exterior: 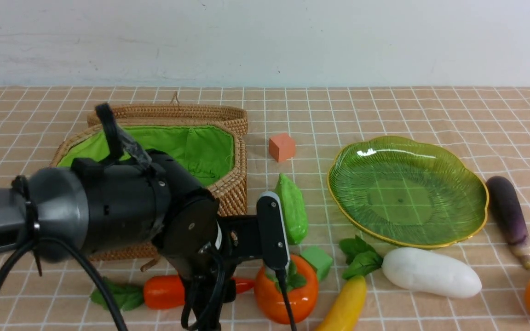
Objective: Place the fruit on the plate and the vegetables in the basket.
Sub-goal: Use the left arm to grab a carrot and put it into the left basket
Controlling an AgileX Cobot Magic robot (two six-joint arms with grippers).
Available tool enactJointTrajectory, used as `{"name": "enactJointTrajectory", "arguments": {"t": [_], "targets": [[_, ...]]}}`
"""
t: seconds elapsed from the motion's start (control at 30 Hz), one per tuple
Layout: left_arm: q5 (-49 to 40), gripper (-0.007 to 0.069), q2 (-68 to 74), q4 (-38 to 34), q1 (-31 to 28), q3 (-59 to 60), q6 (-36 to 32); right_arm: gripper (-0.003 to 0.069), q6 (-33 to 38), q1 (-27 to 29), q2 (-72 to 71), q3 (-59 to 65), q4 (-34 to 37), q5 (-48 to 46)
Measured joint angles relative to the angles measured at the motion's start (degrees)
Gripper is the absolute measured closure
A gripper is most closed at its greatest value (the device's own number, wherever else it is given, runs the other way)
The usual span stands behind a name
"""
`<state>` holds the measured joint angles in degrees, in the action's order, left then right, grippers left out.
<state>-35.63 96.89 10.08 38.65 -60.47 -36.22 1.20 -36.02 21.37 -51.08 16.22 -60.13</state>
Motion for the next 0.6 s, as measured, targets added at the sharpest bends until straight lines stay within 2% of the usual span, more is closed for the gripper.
{"name": "enactJointTrajectory", "arguments": {"t": [0.33,0.47,0.53,0.6], "targets": [[2.2,0.0261,4.3,0.3,0.0,0.0,0.7,0.0508,1.4,0.0,0.0,0.0,0.0,0.1],[3.1,0.0253,8.0,2.7,-0.1,-0.3,1.5,0.0508,1.4,0.0,0.0,0.0,0.5,0.1],[3.2,0.0264,8.5,3.6,0.0,-0.6,2.1,0.0508,1.4,0.0,0.0,0.0,1.1,0.0],[2.5,0.0326,8.6,3.7,0.0,-0.7,3.8,0.0506,1.4,0.0,0.0,0.0,1.6,0.0]]}}
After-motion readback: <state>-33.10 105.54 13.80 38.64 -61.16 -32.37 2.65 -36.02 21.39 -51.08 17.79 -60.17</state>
